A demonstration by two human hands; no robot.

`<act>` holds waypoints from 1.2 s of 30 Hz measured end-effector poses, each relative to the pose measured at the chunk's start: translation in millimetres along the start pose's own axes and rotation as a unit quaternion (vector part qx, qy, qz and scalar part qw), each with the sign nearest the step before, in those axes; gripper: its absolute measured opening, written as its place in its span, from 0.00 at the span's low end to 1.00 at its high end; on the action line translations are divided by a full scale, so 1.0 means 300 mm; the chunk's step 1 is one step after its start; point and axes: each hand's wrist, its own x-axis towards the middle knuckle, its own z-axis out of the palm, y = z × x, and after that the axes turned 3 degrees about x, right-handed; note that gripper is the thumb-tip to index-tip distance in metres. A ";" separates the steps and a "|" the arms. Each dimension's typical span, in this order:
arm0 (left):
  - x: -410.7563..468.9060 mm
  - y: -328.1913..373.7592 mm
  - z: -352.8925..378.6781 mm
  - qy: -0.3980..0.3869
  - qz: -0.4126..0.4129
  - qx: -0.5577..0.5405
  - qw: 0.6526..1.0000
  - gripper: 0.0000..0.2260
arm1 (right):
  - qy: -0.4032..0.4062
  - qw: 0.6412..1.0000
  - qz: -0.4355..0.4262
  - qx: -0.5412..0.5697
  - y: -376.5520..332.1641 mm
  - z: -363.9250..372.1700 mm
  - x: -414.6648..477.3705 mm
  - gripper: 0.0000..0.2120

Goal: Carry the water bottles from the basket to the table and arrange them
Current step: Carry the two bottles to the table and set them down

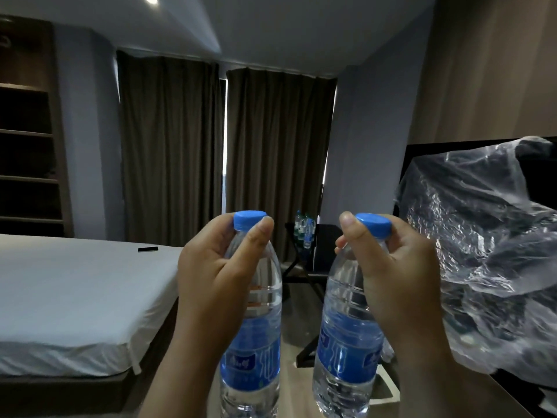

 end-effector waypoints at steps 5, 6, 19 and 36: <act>0.200 -0.199 0.018 -0.024 0.004 -0.015 1.000 0.14 | 0.007 1.000 0.002 -0.011 0.142 0.180 0.148 0.12; 0.247 -0.238 0.018 -0.027 0.008 -0.017 0.999 0.14 | 0.005 1.000 0.003 -0.013 0.169 0.220 0.182 0.12; 0.670 -0.798 0.142 -0.030 -0.029 -0.009 0.999 0.08 | 0.024 0.998 0.052 -0.017 0.644 0.616 0.527 0.15; 1.228 -1.440 0.692 -0.023 -0.039 -0.007 0.999 0.11 | 0.023 0.998 0.063 -0.002 1.399 0.797 1.214 0.14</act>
